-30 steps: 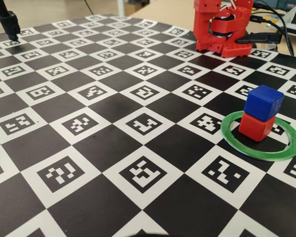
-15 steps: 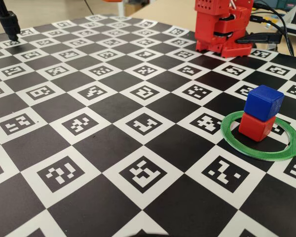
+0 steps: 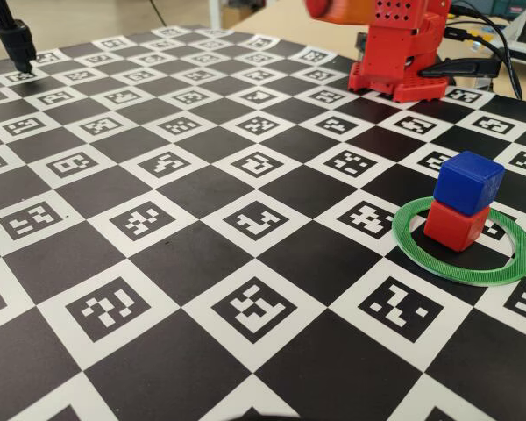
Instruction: Grab the red cube then put it in the green circle then put the blue cube on top and finally the orange cube on top
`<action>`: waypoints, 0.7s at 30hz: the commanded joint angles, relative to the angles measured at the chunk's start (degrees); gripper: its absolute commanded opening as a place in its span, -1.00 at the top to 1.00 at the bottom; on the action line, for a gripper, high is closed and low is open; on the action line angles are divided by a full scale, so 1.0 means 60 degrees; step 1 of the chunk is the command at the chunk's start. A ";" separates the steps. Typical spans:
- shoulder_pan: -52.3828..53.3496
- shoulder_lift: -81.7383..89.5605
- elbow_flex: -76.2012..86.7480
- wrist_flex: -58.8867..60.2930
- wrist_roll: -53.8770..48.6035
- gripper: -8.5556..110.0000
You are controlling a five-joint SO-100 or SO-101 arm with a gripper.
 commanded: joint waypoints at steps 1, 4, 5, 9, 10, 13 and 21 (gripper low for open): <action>-0.0601 -0.0571 -0.1816 0.0952 0.0894 0.70; -0.1128 -0.1011 -0.2051 0.0952 0.1157 0.70; -0.1333 -0.1113 -0.2065 0.0952 0.1230 0.70; -0.2007 -0.1392 -0.2271 0.0952 0.1611 0.70; -0.2153 -0.1436 -0.2314 0.0952 0.1729 0.70; -0.2461 -0.1538 -0.2402 0.0952 0.2124 0.70; -0.2710 -0.1890 -0.2637 0.0879 0.3252 0.71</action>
